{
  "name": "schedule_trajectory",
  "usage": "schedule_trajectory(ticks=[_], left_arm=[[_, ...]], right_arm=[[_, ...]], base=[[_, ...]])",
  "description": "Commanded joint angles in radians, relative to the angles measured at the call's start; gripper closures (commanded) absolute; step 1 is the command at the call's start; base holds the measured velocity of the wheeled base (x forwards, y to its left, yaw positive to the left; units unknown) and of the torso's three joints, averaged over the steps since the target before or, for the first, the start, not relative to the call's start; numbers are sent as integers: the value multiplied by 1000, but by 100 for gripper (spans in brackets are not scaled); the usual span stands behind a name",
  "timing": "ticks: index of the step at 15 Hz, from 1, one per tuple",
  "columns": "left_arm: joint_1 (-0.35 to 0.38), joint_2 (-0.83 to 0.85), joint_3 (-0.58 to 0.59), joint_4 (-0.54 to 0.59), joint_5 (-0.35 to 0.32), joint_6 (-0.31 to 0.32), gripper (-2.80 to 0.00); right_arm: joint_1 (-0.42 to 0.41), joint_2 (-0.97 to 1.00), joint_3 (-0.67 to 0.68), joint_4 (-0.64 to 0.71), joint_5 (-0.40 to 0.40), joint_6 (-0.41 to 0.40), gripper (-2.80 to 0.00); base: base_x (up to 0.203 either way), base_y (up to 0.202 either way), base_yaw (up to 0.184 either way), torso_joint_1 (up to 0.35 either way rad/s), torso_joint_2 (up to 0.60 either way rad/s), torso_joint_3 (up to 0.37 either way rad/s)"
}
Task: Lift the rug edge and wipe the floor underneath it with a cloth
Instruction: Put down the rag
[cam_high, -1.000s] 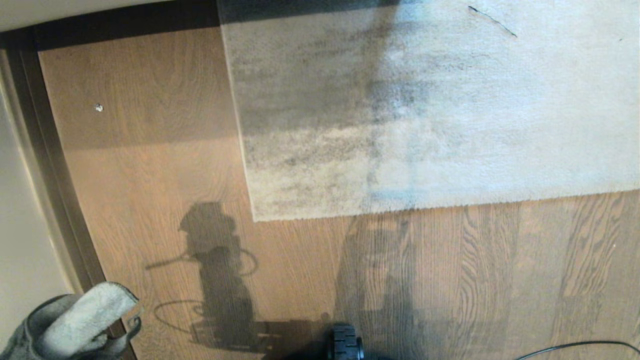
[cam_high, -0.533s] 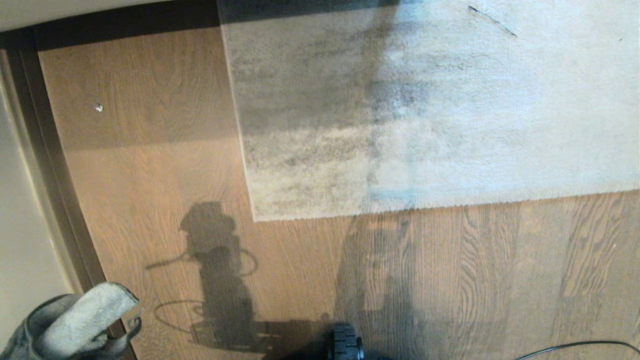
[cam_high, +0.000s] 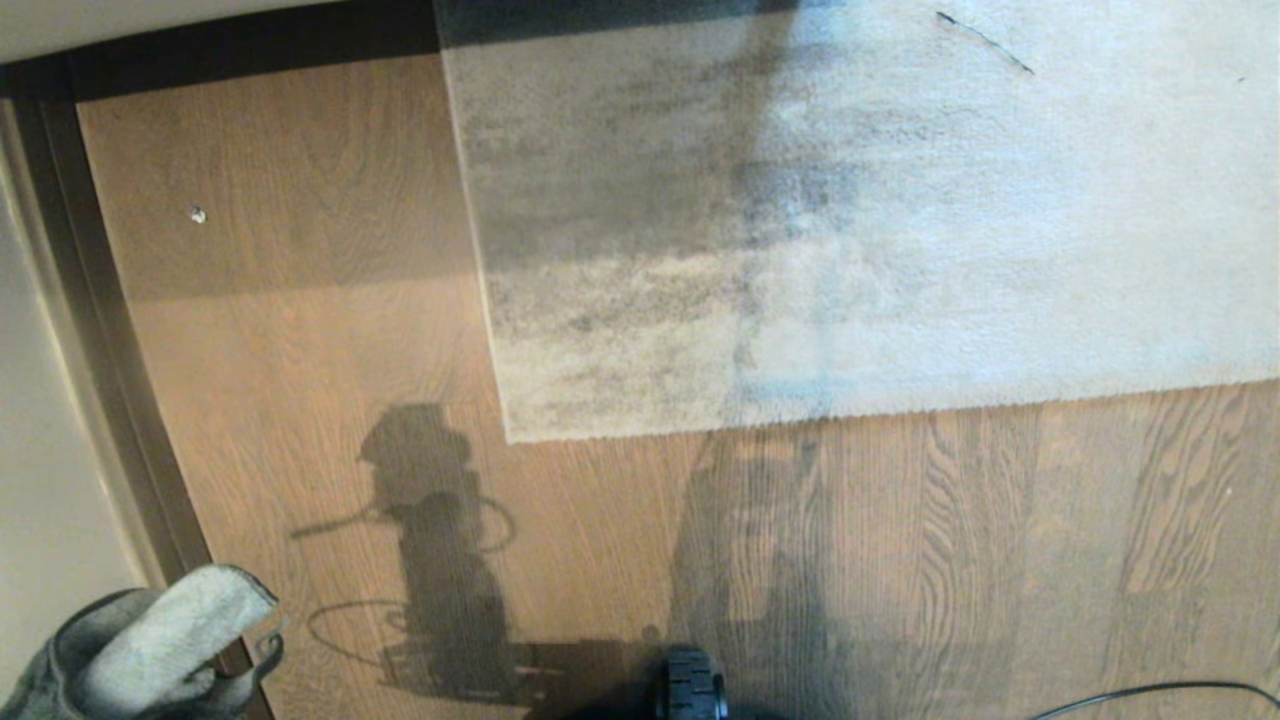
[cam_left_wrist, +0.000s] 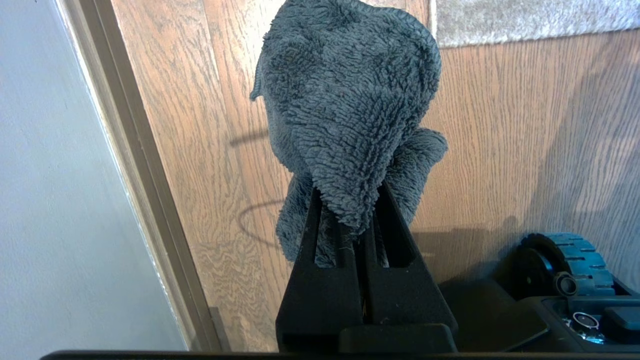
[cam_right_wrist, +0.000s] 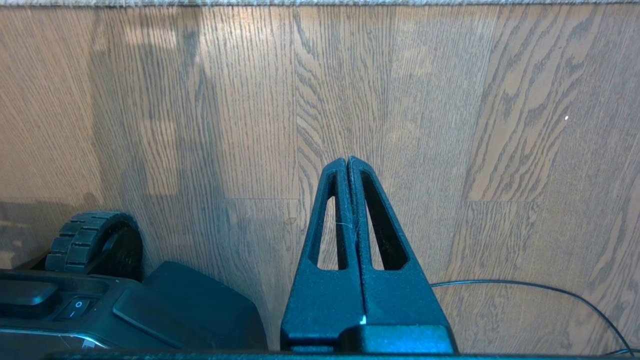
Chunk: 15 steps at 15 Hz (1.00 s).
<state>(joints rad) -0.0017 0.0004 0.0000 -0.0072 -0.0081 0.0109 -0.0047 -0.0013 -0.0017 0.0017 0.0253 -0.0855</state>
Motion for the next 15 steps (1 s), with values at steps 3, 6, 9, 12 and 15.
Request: schedule_trajectory(ticks=[3, 6, 9, 12, 15], left_arm=[[0, 0, 0, 0, 0, 0, 0], [0, 0, 0, 0, 0, 0, 0], [0, 0, 0, 0, 0, 0, 0], [0, 0, 0, 0, 0, 0, 0], [0, 0, 0, 1, 0, 1, 0]], right_arm=[[0, 3, 0, 0, 1, 0, 0], [0, 2, 0, 0, 1, 0, 0], [0, 2, 0, 0, 1, 0, 0], [0, 3, 0, 0, 1, 0, 0], [0, 3, 0, 0, 1, 0, 0]], base=[[0, 0, 0, 0, 0, 0], [0, 0, 0, 0, 0, 0], [0, 0, 0, 0, 0, 0], [0, 0, 0, 0, 0, 0], [0, 0, 0, 0, 0, 0]])
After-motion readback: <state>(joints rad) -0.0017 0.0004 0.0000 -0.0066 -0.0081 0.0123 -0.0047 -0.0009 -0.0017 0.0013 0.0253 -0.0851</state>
